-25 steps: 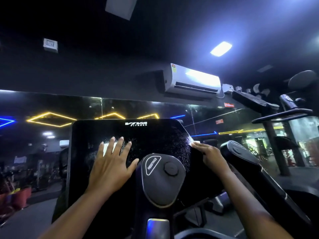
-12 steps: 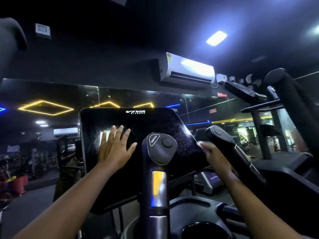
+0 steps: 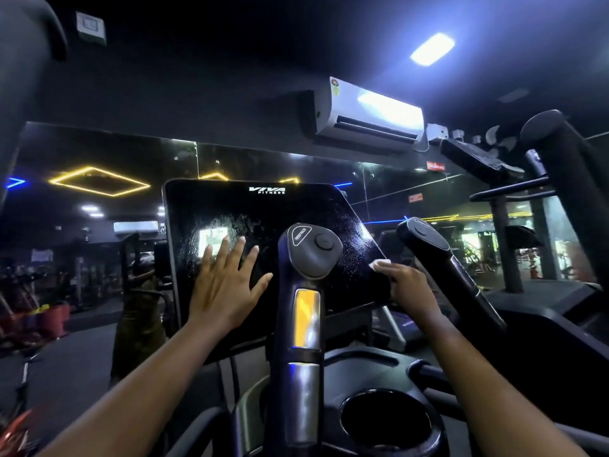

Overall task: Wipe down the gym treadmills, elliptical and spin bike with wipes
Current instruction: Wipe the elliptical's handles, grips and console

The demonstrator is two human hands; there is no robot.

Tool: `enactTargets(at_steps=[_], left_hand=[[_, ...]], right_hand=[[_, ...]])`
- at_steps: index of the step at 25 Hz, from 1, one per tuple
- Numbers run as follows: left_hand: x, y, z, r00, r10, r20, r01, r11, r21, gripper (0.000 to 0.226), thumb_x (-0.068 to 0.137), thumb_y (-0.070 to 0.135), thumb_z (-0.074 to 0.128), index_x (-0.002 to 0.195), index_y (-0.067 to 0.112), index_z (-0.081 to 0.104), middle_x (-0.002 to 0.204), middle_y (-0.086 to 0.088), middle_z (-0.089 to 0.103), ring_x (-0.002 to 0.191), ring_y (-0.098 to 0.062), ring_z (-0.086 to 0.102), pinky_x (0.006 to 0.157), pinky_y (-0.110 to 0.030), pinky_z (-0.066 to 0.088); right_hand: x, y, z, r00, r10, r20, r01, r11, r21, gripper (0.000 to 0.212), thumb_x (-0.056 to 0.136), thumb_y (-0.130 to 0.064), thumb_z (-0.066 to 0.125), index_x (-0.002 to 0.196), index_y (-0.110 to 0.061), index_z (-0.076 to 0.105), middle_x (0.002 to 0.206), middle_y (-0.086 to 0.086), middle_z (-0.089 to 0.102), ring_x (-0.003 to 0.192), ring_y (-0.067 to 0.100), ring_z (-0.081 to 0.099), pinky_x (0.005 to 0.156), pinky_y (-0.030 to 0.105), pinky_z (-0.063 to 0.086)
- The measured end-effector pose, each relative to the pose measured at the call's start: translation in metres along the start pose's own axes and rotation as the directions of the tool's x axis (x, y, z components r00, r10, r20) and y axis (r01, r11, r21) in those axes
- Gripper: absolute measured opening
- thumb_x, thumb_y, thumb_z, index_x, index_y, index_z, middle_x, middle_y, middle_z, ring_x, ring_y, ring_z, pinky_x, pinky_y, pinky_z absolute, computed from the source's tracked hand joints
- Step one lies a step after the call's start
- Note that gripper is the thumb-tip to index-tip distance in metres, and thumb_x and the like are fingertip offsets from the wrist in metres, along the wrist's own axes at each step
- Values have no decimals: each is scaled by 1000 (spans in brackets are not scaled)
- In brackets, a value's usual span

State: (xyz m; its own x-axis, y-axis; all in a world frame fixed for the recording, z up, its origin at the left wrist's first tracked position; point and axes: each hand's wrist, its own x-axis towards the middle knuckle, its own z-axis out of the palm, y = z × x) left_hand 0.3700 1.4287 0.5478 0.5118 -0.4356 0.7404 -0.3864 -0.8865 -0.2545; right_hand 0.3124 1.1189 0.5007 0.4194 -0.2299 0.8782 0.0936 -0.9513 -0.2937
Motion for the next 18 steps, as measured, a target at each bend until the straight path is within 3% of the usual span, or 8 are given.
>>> enactTargets(at_steps=[2, 4, 7, 9, 11, 15, 18], left_hand=[[-1, 0, 3, 1000, -4, 6, 4, 1000, 7, 104, 62, 59, -21, 153, 19, 10, 161, -6, 2, 148, -25, -3, 119, -45, -5], [-2, -1, 6, 1000, -17, 12, 17, 1000, 4, 92, 74, 64, -13, 153, 21, 9, 161, -4, 2, 148, -24, -4, 119, -44, -6], [-1, -2, 7, 1000, -27, -1, 27, 1000, 5, 68, 95, 59, 12, 153, 22, 10, 161, -4, 2, 148, -24, -4, 119, -45, -5], [-2, -1, 7, 1000, -26, -11, 26, 1000, -2, 67, 96, 57, 12, 153, 21, 11, 161, -5, 3, 148, -25, -4, 118, -45, -6], [-3, 0, 7, 1000, -24, -19, 24, 1000, -1, 66, 97, 56, 18, 153, 21, 12, 161, -5, 3, 148, -25, -3, 118, -45, -6], [-2, 0, 6, 999, -25, -22, 25, 1000, -7, 67, 97, 56, 21, 153, 21, 11, 161, -5, 3, 148, -25, -4, 118, -45, -6], [-1, 0, 7, 1000, -23, -15, 23, 1000, 12, 69, 96, 59, 20, 153, 21, 9, 161, -5, 2, 148, -25, -4, 119, -45, -5]], right_hand=[[-32, 8, 0, 999, 2, -35, -3, 1000, -31, 49, 62, 21, 57, 97, -8, 74, 103, 6, 71, 100, 21, 67, 92, -3, 26], [-40, 9, -4, 999, 21, -32, -21, 1000, -19, 39, 71, 14, 59, 97, -10, 74, 103, 4, 71, 100, 18, 66, 91, 8, 34], [-29, 2, -10, 956, 293, 20, -293, 954, 67, 32, 86, 0, 51, 111, -12, 69, 115, 7, 67, 109, 20, 60, 86, 21, 41], [-23, -11, -6, 921, 388, 18, -384, 917, -110, 38, 87, -2, 49, 121, -14, 64, 116, 16, 64, 109, 31, 59, 85, 30, 43], [-24, -30, 2, 938, 344, 38, -326, 914, -240, 43, 86, -3, 48, 125, -18, 61, 115, 17, 64, 109, 34, 57, 86, 34, 43], [-30, -71, 1, 986, 58, 155, -10, 955, -298, 39, 86, -10, 45, 120, -18, 62, 114, 11, 65, 108, 30, 58, 83, 35, 42], [-46, -89, 2, 962, -188, 198, 223, 960, -171, 36, 83, -12, 46, 113, -16, 66, 110, 6, 68, 103, 29, 62, 81, 36, 47]])
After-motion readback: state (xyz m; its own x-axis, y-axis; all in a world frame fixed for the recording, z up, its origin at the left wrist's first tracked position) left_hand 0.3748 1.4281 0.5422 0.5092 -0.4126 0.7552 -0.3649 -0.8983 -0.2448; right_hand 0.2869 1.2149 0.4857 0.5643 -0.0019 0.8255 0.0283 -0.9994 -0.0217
